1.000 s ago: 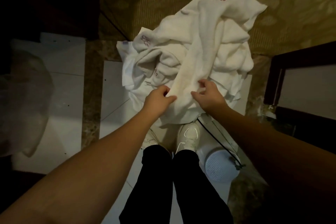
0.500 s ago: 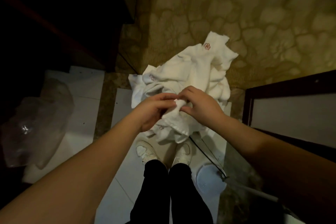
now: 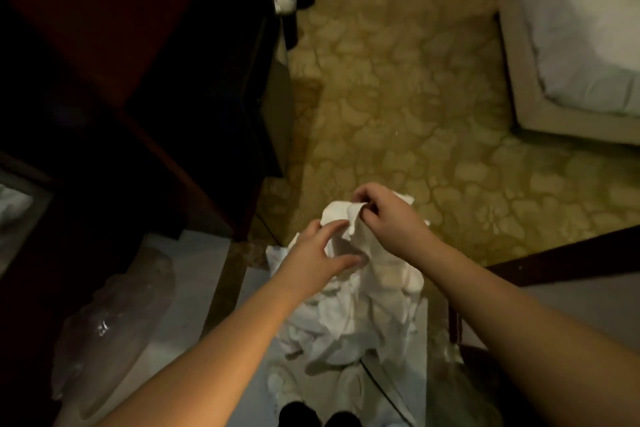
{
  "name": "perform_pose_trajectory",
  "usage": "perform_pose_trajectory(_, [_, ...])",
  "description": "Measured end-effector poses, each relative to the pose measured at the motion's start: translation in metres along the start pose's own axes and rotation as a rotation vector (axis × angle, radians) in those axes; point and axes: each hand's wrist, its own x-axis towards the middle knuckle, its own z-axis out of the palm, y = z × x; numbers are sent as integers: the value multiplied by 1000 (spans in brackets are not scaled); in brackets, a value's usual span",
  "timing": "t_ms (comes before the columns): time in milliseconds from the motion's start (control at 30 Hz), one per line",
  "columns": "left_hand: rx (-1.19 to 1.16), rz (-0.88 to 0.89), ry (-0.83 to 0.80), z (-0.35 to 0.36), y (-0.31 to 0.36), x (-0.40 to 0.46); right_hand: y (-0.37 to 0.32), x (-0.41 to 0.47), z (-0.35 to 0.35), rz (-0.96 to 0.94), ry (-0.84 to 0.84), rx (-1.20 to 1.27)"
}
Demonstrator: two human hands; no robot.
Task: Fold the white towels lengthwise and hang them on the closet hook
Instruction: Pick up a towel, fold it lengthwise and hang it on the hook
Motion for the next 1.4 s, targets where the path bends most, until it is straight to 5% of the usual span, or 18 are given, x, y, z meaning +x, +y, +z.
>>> perform_pose_trajectory(133, [-5, 83, 170, -54, 69, -27, -64, 5, -55, -169, -150, -132])
perform_pose_trajectory(333, [-148, 147, 224, -137, 129, -105, -160, -21, -127, -310, -125, -215])
perform_pose_trajectory(600, [520, 124, 665, -238, 114, -196, -243, -76, -181, -346, 198, -14])
perform_pose_trajectory(833, [812, 19, 967, -293, 75, -320, -295, -143, -174, -393, 367, 117])
perform_pose_trajectory(1000, [315, -115, 949, -306, 21, -424, -338, -198, -130, -385, 438, 209])
perform_pose_trajectory(1200, [-603, 165, 940, -303, -27, -537, -377, -276, -66, -277, 447, 409])
perform_pose_trajectory(1400, [-806, 238, 917, -280, -42, -636, -406, -338, -32, -185, 270, 653])
